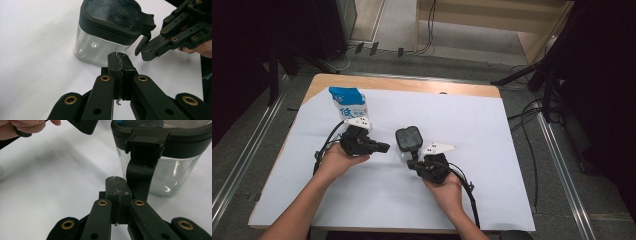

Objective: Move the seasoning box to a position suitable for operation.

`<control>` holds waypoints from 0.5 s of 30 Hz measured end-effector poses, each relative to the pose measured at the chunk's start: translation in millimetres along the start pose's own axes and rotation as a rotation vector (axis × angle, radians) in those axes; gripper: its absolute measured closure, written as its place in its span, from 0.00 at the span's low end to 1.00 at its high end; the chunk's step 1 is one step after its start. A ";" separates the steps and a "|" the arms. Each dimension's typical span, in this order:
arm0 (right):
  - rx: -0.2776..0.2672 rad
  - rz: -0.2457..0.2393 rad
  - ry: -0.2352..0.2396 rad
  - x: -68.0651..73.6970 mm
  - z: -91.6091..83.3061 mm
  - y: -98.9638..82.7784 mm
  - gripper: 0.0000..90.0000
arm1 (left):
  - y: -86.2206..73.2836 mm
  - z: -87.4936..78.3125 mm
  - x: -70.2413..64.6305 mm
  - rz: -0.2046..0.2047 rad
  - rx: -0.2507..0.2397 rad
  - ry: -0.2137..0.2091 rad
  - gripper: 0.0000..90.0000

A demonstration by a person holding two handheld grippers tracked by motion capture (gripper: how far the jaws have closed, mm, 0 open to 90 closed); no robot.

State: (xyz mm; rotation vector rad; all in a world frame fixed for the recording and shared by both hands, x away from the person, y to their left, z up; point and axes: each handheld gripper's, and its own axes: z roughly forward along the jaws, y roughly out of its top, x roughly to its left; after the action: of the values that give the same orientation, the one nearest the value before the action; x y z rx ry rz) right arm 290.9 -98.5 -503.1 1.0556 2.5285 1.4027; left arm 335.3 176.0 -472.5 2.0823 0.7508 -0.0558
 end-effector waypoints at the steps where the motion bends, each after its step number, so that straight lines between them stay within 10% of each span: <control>1: 0.001 0.007 0.000 -0.5 -0.8 -0.2 1.00 | 0.1 0.0 0.6 -0.003 0.002 0.000 1.00; 15: -0.018 0.071 -0.040 -19.3 -14.3 -4.1 1.00 | 1.0 7.6 4.9 -0.021 0.003 -0.013 1.00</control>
State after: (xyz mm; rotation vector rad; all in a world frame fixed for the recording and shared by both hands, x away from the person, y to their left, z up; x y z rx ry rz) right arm 298.3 -121.7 -502.9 1.1697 2.4696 1.4038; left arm 341.5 172.1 -477.8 2.0754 0.7655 -0.0829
